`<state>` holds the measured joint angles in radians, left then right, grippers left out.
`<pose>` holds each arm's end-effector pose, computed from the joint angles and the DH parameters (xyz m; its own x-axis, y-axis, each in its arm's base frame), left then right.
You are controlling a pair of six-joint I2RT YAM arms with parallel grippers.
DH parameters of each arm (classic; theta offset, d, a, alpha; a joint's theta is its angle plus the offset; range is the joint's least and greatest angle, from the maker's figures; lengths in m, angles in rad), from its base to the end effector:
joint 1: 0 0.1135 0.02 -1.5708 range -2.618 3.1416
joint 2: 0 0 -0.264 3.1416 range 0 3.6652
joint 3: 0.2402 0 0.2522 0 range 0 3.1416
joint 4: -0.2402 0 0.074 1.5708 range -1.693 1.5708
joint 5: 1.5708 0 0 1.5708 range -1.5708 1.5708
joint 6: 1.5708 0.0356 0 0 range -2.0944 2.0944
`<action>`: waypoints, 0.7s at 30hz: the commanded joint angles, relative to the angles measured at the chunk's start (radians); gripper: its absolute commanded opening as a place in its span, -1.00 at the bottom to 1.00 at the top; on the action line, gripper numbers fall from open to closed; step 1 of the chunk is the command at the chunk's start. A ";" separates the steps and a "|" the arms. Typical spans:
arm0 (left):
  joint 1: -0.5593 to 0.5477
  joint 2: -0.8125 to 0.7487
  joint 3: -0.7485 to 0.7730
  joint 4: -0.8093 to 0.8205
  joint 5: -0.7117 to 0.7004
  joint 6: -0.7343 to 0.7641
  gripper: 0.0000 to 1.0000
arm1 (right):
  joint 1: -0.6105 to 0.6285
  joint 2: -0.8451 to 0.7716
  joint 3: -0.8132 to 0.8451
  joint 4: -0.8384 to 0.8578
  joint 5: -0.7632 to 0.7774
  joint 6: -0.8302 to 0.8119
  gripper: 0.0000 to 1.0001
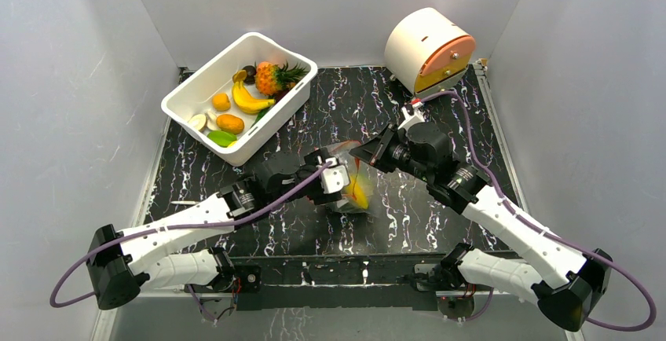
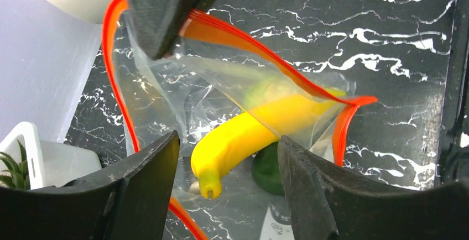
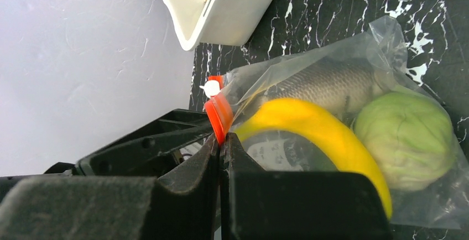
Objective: Place the food in the zip-top bag and seal the zipper
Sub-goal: Place the fake fruit in the zipper food storage bag.
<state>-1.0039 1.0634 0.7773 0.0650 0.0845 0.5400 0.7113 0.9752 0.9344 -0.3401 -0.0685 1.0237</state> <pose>0.1320 -0.2129 0.3087 0.3539 0.3981 -0.8463 0.8194 0.3043 0.4858 0.1656 0.1460 0.3413 -0.7438 0.4838 -0.4612 -0.1233 0.5788 0.8061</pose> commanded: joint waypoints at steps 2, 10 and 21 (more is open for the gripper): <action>-0.004 -0.011 0.106 -0.043 -0.049 -0.107 0.32 | -0.001 -0.032 0.035 0.056 0.035 -0.054 -1.00; -0.004 -0.014 0.260 -0.168 -0.262 -0.351 0.38 | -0.001 -0.051 0.071 -0.004 0.097 -0.102 -1.00; -0.003 0.001 0.278 -0.366 -0.397 -0.631 0.30 | -0.002 -0.073 0.069 -0.085 0.205 -0.166 -1.00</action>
<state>-1.0035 1.0721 1.0847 -0.2420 -0.2653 0.0483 0.7113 0.9276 0.9535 -0.4442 0.0738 0.8898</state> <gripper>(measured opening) 0.651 0.009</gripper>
